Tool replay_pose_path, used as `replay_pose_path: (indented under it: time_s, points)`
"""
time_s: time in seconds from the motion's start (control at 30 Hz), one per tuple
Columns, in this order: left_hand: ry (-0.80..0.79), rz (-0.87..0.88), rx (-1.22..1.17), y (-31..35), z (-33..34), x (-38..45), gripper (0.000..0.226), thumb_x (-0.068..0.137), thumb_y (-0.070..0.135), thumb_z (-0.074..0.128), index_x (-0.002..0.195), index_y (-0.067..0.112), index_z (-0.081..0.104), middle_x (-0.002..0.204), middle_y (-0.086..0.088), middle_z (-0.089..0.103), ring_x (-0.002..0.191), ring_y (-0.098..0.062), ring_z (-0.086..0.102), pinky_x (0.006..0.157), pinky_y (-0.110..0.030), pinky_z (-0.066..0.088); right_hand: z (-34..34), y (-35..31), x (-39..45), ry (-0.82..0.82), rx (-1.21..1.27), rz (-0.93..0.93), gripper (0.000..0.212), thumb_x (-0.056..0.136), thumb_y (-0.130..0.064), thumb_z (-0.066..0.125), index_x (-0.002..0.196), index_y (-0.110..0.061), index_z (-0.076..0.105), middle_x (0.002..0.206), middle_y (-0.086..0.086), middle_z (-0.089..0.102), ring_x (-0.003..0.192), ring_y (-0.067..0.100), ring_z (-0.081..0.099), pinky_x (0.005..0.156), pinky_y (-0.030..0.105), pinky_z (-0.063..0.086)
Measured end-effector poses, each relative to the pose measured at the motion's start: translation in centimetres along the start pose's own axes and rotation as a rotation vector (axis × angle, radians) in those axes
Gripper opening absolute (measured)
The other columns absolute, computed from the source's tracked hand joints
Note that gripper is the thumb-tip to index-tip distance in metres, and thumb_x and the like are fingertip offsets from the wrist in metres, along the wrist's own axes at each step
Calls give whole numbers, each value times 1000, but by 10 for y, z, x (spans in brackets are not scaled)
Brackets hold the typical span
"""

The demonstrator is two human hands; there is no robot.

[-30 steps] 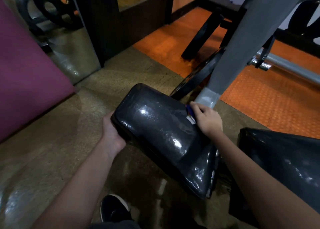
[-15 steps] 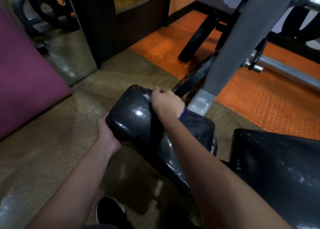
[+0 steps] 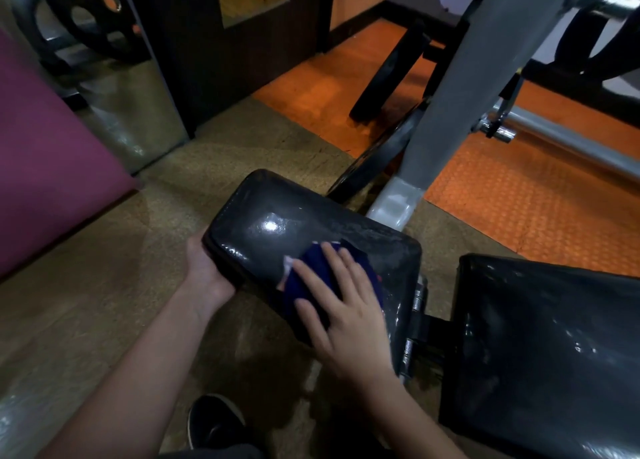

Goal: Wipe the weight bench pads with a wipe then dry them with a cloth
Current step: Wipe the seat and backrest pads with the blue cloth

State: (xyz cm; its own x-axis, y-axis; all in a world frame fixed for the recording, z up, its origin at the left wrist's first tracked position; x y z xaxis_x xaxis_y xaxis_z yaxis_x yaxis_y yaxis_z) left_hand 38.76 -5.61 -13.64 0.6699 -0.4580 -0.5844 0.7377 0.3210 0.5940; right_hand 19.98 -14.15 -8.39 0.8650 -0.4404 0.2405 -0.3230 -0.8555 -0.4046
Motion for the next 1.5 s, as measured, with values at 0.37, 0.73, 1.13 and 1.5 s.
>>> replay_pose_path:
  time_s: [0.37,0.73,1.13,1.5]
  points:
    - [-18,0,8,1,3,-2,43,88,28,44,63,15,76,72,-6,71,61,-21,70,68,-26,53,-2,29,134,115,184,478,48,102,-57,33,132,-38,66,141,-6,61,135,18,49,118,37,32]
    - [2,-50,-4,0,-6,2,52,102,30,37,81,10,80,82,-12,75,71,-25,74,66,-31,60,31,-101,206,-353,-137,-219,49,92,-62,40,104,-32,77,104,-1,71,98,21,59,85,36,47]
    - [99,69,-9,-3,-22,10,71,107,35,23,62,27,78,78,1,68,74,-4,72,67,-23,53,16,-127,126,-213,-26,-662,37,100,-49,50,124,-28,69,130,3,63,130,24,52,119,47,32]
    - [2,-12,-4,2,0,-8,36,92,35,50,78,12,74,64,-7,73,58,-23,71,53,-25,55,10,-91,157,-55,-5,-43,43,98,-53,44,121,-28,69,143,6,54,141,32,41,118,47,30]
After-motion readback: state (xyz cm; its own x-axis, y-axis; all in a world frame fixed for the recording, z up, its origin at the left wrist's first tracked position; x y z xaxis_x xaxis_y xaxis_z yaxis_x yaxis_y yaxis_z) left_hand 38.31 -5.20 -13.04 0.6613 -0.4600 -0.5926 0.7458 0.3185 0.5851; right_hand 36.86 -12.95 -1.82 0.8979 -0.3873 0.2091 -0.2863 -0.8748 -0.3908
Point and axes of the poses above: each hand's wrist, its own x-axis towards the middle knuckle, its own z-axis out of the palm, y = z × x, the point moved 10 cm from there along x, towards the middle knuckle
